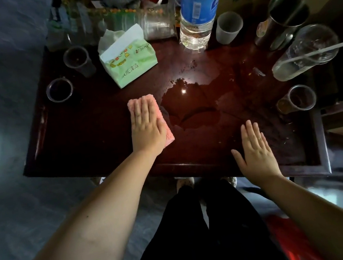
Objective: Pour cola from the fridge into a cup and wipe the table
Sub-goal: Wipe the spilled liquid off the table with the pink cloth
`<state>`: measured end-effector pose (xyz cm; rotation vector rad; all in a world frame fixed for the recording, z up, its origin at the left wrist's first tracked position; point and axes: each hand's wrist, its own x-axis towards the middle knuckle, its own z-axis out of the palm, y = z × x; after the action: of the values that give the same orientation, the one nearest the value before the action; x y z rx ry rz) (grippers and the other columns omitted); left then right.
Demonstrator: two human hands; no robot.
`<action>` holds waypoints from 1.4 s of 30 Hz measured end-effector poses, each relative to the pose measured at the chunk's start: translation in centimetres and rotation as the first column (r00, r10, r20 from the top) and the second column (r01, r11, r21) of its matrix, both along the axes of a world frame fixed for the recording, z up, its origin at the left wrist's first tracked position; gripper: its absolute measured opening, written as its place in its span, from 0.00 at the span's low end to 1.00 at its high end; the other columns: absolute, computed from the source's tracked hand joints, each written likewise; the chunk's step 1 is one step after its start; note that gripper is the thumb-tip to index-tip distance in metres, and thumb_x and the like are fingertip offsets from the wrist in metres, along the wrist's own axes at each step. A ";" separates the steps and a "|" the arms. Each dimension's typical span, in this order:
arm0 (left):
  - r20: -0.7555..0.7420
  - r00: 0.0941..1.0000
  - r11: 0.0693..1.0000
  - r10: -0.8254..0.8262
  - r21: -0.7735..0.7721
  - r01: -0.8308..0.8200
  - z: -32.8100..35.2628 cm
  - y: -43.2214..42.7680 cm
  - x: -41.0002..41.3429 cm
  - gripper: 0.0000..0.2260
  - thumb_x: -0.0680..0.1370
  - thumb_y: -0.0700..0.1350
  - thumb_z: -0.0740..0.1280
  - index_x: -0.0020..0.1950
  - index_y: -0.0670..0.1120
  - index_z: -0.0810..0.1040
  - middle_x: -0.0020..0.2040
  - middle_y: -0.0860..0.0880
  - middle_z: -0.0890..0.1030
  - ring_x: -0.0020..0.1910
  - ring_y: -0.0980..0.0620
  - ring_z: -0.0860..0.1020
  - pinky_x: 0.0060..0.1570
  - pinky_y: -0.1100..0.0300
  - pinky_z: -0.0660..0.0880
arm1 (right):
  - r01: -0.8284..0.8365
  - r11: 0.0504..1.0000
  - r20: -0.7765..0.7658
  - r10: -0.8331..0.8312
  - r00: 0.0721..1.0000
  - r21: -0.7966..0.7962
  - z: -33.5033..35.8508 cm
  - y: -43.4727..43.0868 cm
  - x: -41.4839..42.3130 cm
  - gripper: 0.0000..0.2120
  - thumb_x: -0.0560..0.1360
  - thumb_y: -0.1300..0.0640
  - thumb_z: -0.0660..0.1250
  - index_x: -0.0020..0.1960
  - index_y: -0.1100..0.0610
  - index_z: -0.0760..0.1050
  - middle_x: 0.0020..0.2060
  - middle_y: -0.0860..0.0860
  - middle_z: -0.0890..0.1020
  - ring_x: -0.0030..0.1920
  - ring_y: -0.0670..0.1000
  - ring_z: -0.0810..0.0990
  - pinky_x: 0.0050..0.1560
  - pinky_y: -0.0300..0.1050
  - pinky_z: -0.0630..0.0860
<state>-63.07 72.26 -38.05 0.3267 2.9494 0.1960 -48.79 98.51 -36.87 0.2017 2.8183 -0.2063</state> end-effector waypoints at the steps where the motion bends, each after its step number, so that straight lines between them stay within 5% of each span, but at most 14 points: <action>1: -0.008 1.000 1.000 -0.030 -0.003 0.030 -0.1 0.2 -0.5 0.28 0.77 0.51 0.34 0.76 0.41 0.38 0.79 0.40 0.45 0.78 0.44 0.42 0.76 0.49 0.38 | 0.011 1.000 -0.003 -0.011 1.000 -0.003 -0.1 0.1 0.0 0.37 0.77 0.38 0.39 0.77 0.62 0.43 0.76 0.55 0.42 0.76 0.53 0.39 0.76 0.50 0.45; 9: -0.076 0.966 0.968 -0.249 0.024 0.252 -0.8 2.0 -4.9 0.28 0.79 0.49 0.40 0.77 0.37 0.48 0.78 0.37 0.51 0.78 0.39 0.48 0.76 0.46 0.43 | 0.044 0.998 -0.055 -0.047 0.997 -0.045 -0.3 0.1 -0.2 0.34 0.75 0.48 0.48 0.77 0.62 0.49 0.77 0.56 0.49 0.77 0.52 0.43 0.76 0.49 0.47; 20: -0.130 0.923 0.929 -0.363 0.027 0.369 -1.0 2.0 -5.6 0.26 0.81 0.47 0.47 0.77 0.36 0.55 0.77 0.38 0.57 0.77 0.37 0.54 0.76 0.44 0.48 | 0.038 0.997 -0.063 -0.042 0.997 -0.066 -0.3 0.2 -0.2 0.34 0.74 0.50 0.49 0.77 0.62 0.50 0.77 0.56 0.50 0.77 0.52 0.43 0.76 0.51 0.49; 37: -0.001 0.981 0.980 -0.192 0.044 0.192 -0.3 5.2 -5.1 0.31 0.76 0.50 0.38 0.77 0.36 0.44 0.79 0.39 0.47 0.78 0.43 0.44 0.77 0.49 0.41 | 0.043 0.995 -0.056 -0.048 0.997 -0.087 -0.1 0.2 -0.1 0.34 0.74 0.49 0.48 0.77 0.61 0.48 0.77 0.55 0.48 0.77 0.51 0.41 0.76 0.51 0.48; 42: 0.011 0.928 0.928 -0.371 0.028 0.371 0.0 5.5 -8.1 0.33 0.75 0.51 0.39 0.78 0.37 0.47 0.79 0.40 0.49 0.78 0.43 0.46 0.76 0.50 0.41 | 0.045 0.994 -0.056 -0.050 0.997 -0.100 -0.1 0.3 -0.1 0.34 0.74 0.49 0.49 0.77 0.61 0.48 0.77 0.55 0.48 0.77 0.51 0.41 0.76 0.50 0.48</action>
<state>-71.20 77.75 -38.10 0.8711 2.8011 0.1839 -48.89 98.81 -37.02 0.2444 2.8543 -0.3663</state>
